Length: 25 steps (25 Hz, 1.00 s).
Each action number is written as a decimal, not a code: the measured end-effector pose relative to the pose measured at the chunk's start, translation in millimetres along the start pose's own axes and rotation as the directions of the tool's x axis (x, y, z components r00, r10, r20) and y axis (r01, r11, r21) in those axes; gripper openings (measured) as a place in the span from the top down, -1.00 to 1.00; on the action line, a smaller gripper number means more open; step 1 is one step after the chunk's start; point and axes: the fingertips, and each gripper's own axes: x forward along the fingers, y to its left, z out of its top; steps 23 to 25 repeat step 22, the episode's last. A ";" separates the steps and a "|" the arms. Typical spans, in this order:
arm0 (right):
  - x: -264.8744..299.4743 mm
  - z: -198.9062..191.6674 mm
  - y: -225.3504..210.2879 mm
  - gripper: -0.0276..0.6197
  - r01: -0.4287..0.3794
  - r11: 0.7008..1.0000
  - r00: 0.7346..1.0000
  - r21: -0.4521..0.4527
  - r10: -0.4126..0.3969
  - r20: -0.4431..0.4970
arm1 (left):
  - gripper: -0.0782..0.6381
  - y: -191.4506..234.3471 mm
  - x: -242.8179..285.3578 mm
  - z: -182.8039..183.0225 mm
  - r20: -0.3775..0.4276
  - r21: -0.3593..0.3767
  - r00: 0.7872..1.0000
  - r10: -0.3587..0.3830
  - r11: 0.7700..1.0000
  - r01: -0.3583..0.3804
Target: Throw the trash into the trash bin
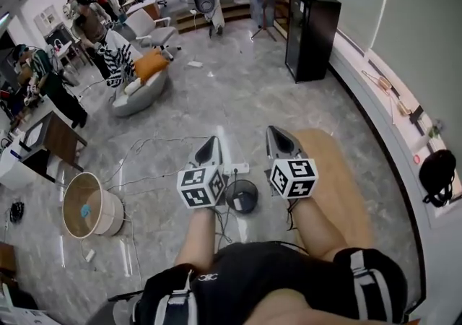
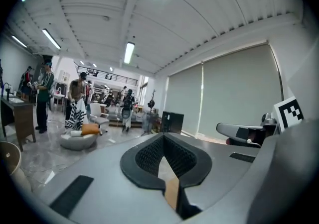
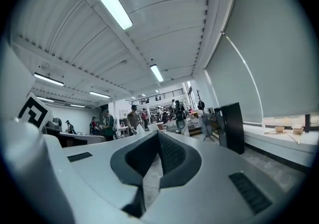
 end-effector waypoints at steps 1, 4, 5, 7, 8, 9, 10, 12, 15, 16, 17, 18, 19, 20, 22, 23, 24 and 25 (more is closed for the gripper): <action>-3.2 4.1 -1.9 0.88 0.000 1.000 1.000 -0.004 0.000 0.009 | 0.75 -7.4 0.3 3.0 0.006 0.007 1.000 -0.006 1.000 0.006; -13.4 7.0 -6.7 0.88 0.007 1.000 1.000 0.002 -0.007 0.020 | 0.75 -20.8 1.2 2.9 0.001 0.022 1.000 -0.018 1.000 0.018; -16.1 6.3 -6.5 0.88 0.009 1.000 1.000 0.001 -0.009 0.019 | 0.75 -21.3 0.4 1.7 0.000 0.019 1.000 -0.017 1.000 0.017; -19.8 4.4 -5.9 0.88 0.010 1.000 1.000 0.004 -0.010 0.017 | 0.75 -19.5 -1.7 -1.3 0.001 0.004 1.000 -0.006 1.000 0.006; -21.4 3.0 -6.8 0.88 0.011 1.000 1.000 0.008 -0.011 0.016 | 0.75 -19.5 -2.1 -3.3 0.001 -0.007 1.000 -0.001 1.000 0.001; -23.1 1.3 -8.6 0.88 0.012 1.000 1.000 0.011 -0.012 0.015 | 0.75 -20.9 -1.7 -5.9 0.000 -0.017 1.000 0.001 1.000 -0.001; -24.8 -0.8 -10.4 0.88 0.013 1.000 1.000 0.011 -0.014 0.013 | 0.75 -23.3 -1.0 -9.0 -0.003 -0.025 1.000 0.000 1.000 0.000; -26.6 -5.8 -11.9 0.88 0.013 1.000 1.000 0.007 -0.013 0.008 | 0.75 -27.2 0.4 -14.8 -0.011 -0.028 1.000 -0.008 1.000 0.008; -22.3 -9.2 -8.3 0.88 0.008 1.000 1.000 0.007 -0.008 0.001 | 0.75 -24.1 1.0 -15.0 -0.015 -0.023 1.000 -0.016 1.000 0.016; -19.9 -8.7 -6.5 0.88 0.006 1.000 1.000 0.006 -0.006 0.000 | 0.75 -21.3 0.7 -13.3 -0.014 -0.023 1.000 -0.015 1.000 0.014; -17.3 -8.0 -4.9 0.88 0.004 1.000 1.000 0.006 -0.004 -0.001 | 0.75 -18.2 0.5 -11.4 -0.012 -0.022 1.000 -0.011 1.000 0.011; -14.6 -7.1 -3.8 0.88 0.001 1.000 1.000 0.005 -0.001 -0.002 | 0.75 -15.3 0.9 -9.4 -0.010 -0.021 1.000 -0.008 1.000 0.008; -11.8 -6.1 -3.5 0.88 -0.002 1.000 1.000 0.002 0.002 -0.003 | 0.75 -12.9 2.1 -7.5 -0.006 -0.021 1.000 -0.004 1.000 0.004; -9.3 -5.0 -3.7 0.88 -0.004 1.000 1.000 -0.001 0.004 -0.004 | 0.75 -10.9 3.6 -5.7 -0.002 -0.021 1.000 -0.001 1.000 0.001; -4.8 -2.7 -4.4 0.88 -0.008 1.000 1.000 -0.010 0.008 -0.006 | 0.75 -7.6 6.8 -2.5 0.006 -0.025 1.000 0.006 1.000 -0.006; -4.8 -2.7 -4.4 0.88 -0.008 1.000 1.000 -0.010 0.008 -0.006 | 0.75 -7.6 6.8 -2.5 0.006 -0.025 1.000 0.006 1.000 -0.006; -4.8 -2.7 -4.4 0.88 -0.008 1.000 1.000 -0.010 0.008 -0.006 | 0.75 -7.6 6.8 -2.5 0.006 -0.025 1.000 0.006 1.000 -0.006; -4.8 -2.7 -4.4 0.88 -0.008 1.000 1.000 -0.010 0.008 -0.006 | 0.75 -7.6 6.8 -2.5 0.006 -0.025 1.000 0.006 1.000 -0.006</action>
